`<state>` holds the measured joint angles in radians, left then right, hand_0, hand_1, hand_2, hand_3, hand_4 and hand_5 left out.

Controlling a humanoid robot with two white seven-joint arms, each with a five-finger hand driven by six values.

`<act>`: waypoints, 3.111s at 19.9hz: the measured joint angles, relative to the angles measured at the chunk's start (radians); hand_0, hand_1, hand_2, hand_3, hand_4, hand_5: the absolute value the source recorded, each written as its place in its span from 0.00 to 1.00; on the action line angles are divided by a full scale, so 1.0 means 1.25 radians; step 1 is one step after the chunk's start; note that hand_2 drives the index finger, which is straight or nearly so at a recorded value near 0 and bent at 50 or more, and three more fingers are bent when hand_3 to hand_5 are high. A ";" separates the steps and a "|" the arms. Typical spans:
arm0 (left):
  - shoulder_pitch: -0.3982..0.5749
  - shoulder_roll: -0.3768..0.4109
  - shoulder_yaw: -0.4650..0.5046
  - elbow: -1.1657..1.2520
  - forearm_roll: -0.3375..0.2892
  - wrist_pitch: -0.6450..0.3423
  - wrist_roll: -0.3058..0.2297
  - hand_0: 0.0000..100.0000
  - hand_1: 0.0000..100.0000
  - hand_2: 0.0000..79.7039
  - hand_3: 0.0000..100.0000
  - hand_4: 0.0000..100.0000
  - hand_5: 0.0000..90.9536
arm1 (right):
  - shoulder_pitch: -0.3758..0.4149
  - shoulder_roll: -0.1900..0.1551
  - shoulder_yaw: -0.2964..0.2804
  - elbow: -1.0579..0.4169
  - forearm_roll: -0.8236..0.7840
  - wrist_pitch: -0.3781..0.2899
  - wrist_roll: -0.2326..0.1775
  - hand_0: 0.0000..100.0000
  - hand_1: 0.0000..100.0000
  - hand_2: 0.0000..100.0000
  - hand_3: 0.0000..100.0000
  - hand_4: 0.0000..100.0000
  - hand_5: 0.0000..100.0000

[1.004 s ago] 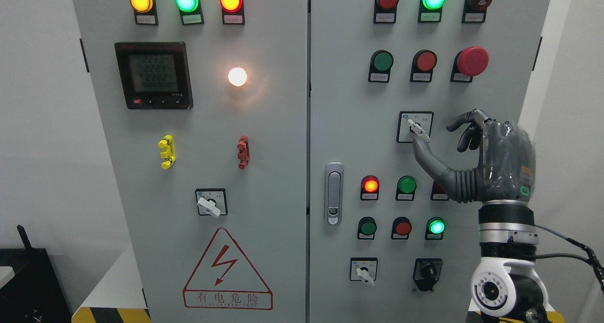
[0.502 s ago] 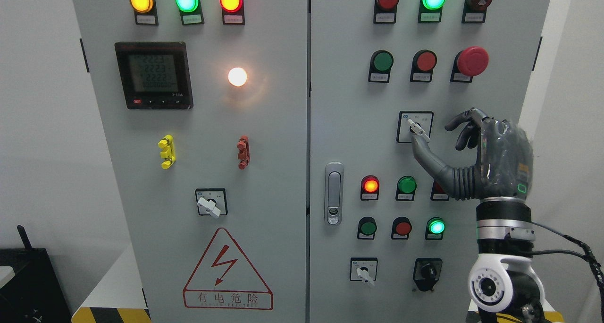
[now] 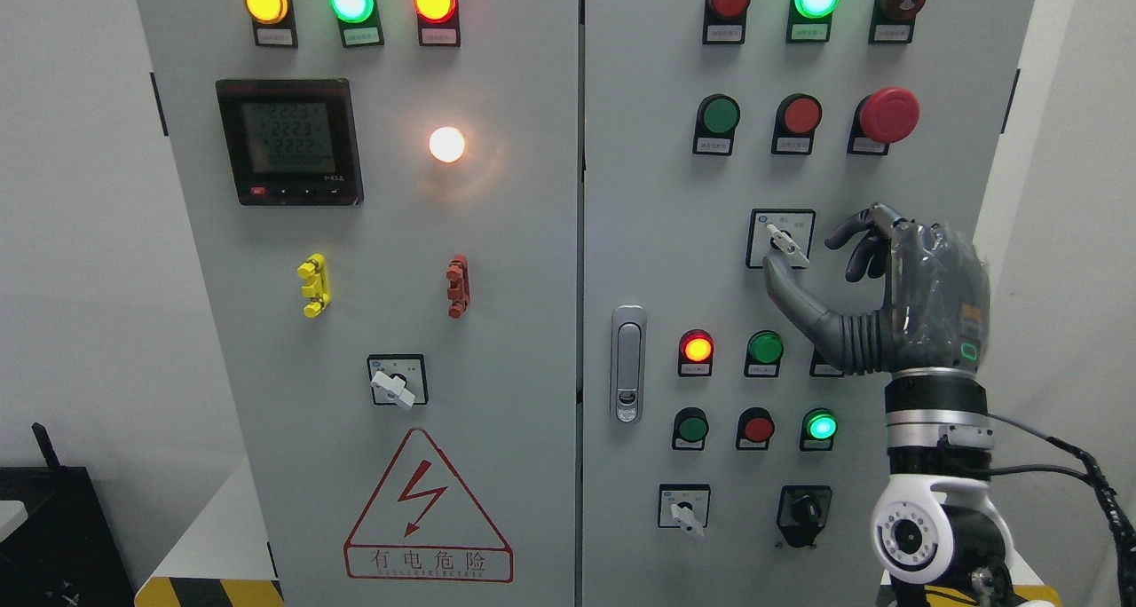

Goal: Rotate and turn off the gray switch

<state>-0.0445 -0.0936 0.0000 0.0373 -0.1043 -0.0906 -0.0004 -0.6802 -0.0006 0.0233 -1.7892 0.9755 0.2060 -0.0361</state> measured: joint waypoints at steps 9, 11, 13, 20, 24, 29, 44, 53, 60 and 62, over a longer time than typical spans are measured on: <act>0.000 0.000 0.000 0.000 0.000 0.000 0.000 0.12 0.39 0.00 0.00 0.00 0.00 | -0.008 0.000 0.011 0.010 0.002 0.000 -0.001 0.04 0.37 0.61 0.87 0.87 1.00; 0.000 0.000 0.000 0.000 0.000 0.000 0.000 0.12 0.39 0.00 0.00 0.00 0.00 | -0.010 0.000 0.013 0.012 0.002 0.011 -0.001 0.04 0.37 0.61 0.87 0.87 1.00; 0.000 0.000 0.000 0.000 0.000 0.000 0.000 0.12 0.39 0.00 0.00 0.00 0.00 | -0.011 0.000 0.015 0.013 0.002 0.019 -0.002 0.05 0.37 0.61 0.87 0.87 1.00; 0.000 0.000 0.000 0.000 0.000 0.000 0.000 0.12 0.39 0.00 0.00 0.00 0.00 | -0.014 0.000 0.021 0.017 0.002 0.027 -0.003 0.05 0.37 0.62 0.87 0.87 1.00; 0.000 0.000 0.000 0.000 0.000 0.000 0.000 0.12 0.39 0.00 0.00 0.00 0.00 | -0.017 0.000 0.024 0.019 0.003 0.027 -0.002 0.09 0.37 0.63 0.87 0.88 1.00; 0.000 0.000 0.000 0.000 0.000 0.000 0.000 0.12 0.39 0.00 0.00 0.00 0.00 | -0.021 0.000 0.026 0.021 0.003 0.029 -0.001 0.15 0.36 0.64 0.88 0.88 1.00; 0.000 0.000 0.000 0.000 0.000 0.000 0.000 0.12 0.39 0.00 0.00 0.00 0.00 | -0.024 0.000 0.033 0.024 0.003 0.034 -0.001 0.30 0.39 0.65 0.89 0.88 1.00; 0.000 0.000 0.000 0.000 0.000 0.000 0.000 0.12 0.39 0.00 0.00 0.00 0.00 | -0.027 0.000 0.038 0.025 0.009 0.041 0.001 0.41 0.40 0.66 0.89 0.88 1.00; 0.000 0.000 0.000 0.000 0.000 0.000 0.000 0.12 0.39 0.00 0.00 0.00 0.00 | -0.029 0.001 0.043 0.027 0.020 0.048 0.002 0.43 0.43 0.67 0.90 0.88 1.00; 0.000 0.000 0.000 0.000 0.000 0.000 0.000 0.12 0.39 0.00 0.00 0.00 0.00 | -0.029 0.000 0.045 0.027 0.021 0.048 0.002 0.45 0.43 0.67 0.90 0.88 1.00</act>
<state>-0.0445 -0.0936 0.0000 0.0372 -0.1043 -0.0906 -0.0004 -0.7171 0.0000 0.0792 -1.7548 1.0018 0.2662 -0.0339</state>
